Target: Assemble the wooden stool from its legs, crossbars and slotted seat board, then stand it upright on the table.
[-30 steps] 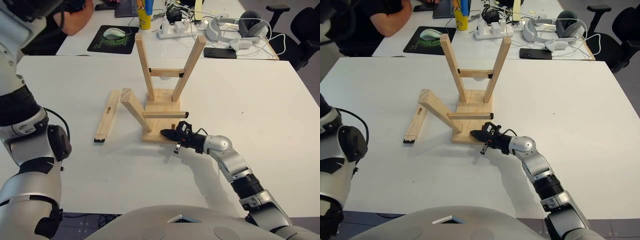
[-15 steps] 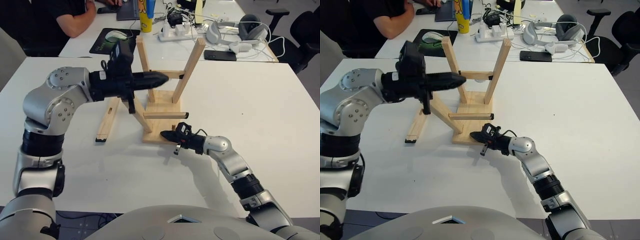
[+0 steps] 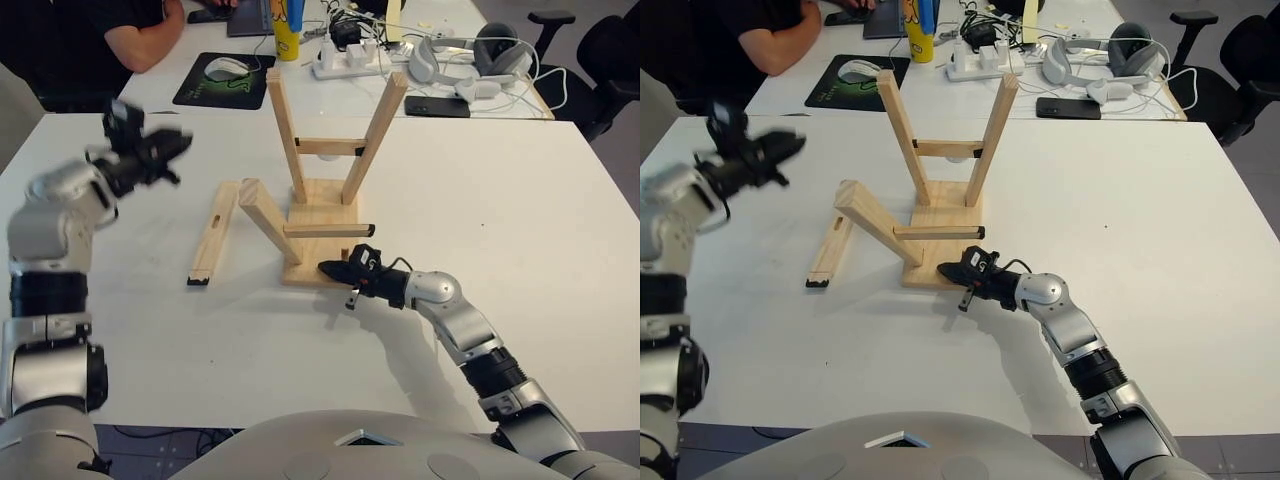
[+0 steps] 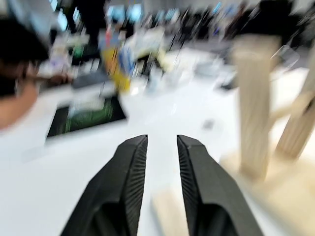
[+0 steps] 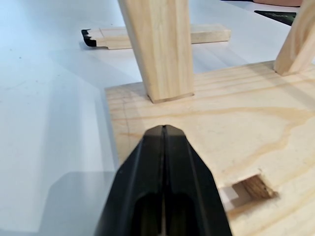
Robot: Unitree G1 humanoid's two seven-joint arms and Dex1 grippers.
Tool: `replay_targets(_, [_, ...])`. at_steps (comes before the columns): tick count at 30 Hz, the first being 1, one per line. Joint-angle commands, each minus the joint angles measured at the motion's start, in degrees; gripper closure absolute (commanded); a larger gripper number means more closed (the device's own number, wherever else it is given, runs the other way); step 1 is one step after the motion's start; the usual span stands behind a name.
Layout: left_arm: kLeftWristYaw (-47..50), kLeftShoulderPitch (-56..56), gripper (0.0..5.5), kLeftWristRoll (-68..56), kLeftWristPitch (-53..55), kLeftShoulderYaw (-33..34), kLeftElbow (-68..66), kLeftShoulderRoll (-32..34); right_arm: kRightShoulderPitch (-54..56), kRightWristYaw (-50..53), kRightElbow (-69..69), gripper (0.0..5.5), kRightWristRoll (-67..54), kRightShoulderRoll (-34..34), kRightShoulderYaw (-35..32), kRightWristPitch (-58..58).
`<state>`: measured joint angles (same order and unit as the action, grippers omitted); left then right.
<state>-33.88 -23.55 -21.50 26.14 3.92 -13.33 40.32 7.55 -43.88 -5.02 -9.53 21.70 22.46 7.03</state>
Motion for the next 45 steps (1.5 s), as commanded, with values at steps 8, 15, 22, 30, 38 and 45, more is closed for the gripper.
replay_targets(8, [11.17, 4.79, 2.85, 5.79, 14.77, -3.24, 10.02, -7.21, -4.8, -0.07, -4.85, 5.5, 3.87, 1.44, 2.67, 4.29])
replay_targets(15, [12.7, 6.26, 1.94, 7.21, 19.77, -3.11, 10.41, -9.25, -5.4, 0.38, -4.11, 5.5, 3.83, 0.69, 3.28, 4.5])
replay_targets(22, [10.63, 7.21, 1.2, 3.2, 24.71, 0.23, 10.43, -11.42, -5.44, 0.38, -4.28, 5.5, 3.92, 0.45, 3.68, 4.38])
replay_targets(30, [9.91, 8.53, 1.2, 6.99, 23.28, -3.31, 9.66, -10.47, -6.44, 0.55, -2.24, 5.5, 3.7, 0.84, 4.15, 5.17])
replay_targets(38, [8.91, 10.36, 1.45, 7.54, 23.01, -4.95, 8.15, -11.93, -5.62, 0.98, -1.78, 5.5, 3.47, 0.9, 3.37, 4.27])
replay_targets(45, [8.26, 10.59, 2.41, 8.68, 18.65, -4.38, 5.93, -11.22, -5.9, 0.47, 3.35, 5.5, -0.23, 0.98, -0.22, 1.35])
